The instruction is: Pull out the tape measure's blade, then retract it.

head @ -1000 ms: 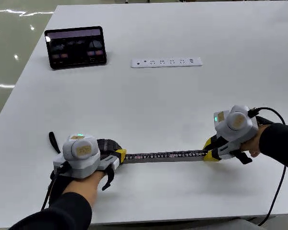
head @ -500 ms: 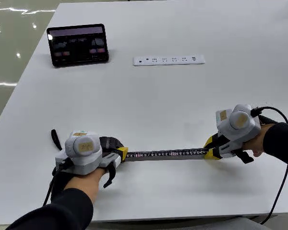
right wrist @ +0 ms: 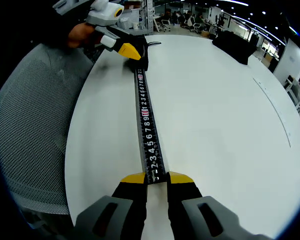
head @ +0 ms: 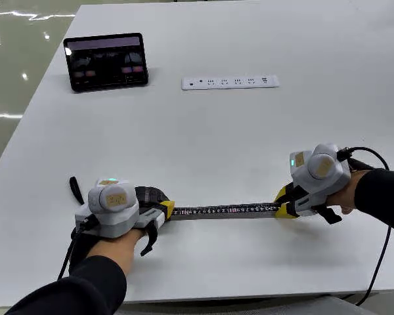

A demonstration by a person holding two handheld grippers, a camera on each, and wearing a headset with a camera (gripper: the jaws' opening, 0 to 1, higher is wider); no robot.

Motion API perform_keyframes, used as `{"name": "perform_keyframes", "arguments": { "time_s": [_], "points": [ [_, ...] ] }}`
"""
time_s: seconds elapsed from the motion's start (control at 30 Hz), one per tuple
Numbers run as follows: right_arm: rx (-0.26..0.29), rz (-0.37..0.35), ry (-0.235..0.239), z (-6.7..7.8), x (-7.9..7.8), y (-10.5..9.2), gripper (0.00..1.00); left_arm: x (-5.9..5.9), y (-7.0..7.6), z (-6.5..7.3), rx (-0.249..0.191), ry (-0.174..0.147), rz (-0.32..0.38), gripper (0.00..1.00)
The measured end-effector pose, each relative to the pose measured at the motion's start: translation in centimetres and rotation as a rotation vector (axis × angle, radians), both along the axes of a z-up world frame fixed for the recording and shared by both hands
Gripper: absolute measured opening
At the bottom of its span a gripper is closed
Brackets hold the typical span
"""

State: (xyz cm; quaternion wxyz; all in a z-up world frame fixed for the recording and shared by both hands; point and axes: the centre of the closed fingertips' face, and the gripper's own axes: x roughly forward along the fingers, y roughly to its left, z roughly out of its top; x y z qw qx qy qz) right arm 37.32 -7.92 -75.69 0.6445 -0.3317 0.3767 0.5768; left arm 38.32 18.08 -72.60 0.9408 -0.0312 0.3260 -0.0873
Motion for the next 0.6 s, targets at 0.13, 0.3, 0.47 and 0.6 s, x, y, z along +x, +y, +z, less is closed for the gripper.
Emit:
{"name": "perform_keyframes", "arguments": {
  "time_s": [0.13,0.3,0.47,0.6],
  "points": [
    [0.003,-0.005,0.002,-0.05,0.01,0.1,0.1,-0.02,-0.01,0.0,-0.002,0.0,0.0,0.58],
    [0.005,-0.008,-0.001,-0.15,0.04,0.21,0.1,-0.01,0.02,-0.01,-0.004,0.001,-0.001,0.58],
    [-0.002,0.002,-0.008,-0.17,0.01,0.31,0.11,0.0,0.03,-0.05,-0.004,0.002,-0.001,0.58],
    [-0.008,0.008,-0.01,-0.24,-0.01,0.39,0.11,0.02,0.02,-0.06,-0.005,0.001,-0.001,0.58]
  ]
}}
